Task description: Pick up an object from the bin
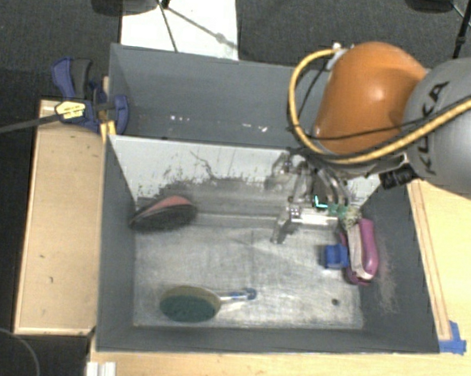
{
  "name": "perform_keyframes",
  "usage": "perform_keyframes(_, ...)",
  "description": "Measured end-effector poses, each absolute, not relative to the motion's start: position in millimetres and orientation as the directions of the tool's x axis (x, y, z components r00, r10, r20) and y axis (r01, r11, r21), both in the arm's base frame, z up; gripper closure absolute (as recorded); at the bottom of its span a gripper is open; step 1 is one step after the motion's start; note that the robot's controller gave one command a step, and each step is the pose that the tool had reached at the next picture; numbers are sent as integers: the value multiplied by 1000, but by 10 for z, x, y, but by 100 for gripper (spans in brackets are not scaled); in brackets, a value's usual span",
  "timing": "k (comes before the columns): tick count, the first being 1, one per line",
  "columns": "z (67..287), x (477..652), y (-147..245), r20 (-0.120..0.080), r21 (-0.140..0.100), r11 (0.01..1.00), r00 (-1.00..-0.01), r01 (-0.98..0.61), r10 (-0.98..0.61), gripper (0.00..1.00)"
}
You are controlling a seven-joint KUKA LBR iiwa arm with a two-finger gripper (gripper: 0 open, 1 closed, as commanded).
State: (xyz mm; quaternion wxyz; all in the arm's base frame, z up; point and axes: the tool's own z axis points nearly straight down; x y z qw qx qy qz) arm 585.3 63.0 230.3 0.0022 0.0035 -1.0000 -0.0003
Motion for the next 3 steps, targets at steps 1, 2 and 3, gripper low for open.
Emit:
perform_keyframes(1,1547,5108,666,11,0,1000,-1000,6,6,0)
perform_keyframes(2,713,4875,1182,-11,2,997,-996,-83,-83,0)
perform_keyframes(3,734,4888,1170,-14,3,997,-997,-74,-74,100)
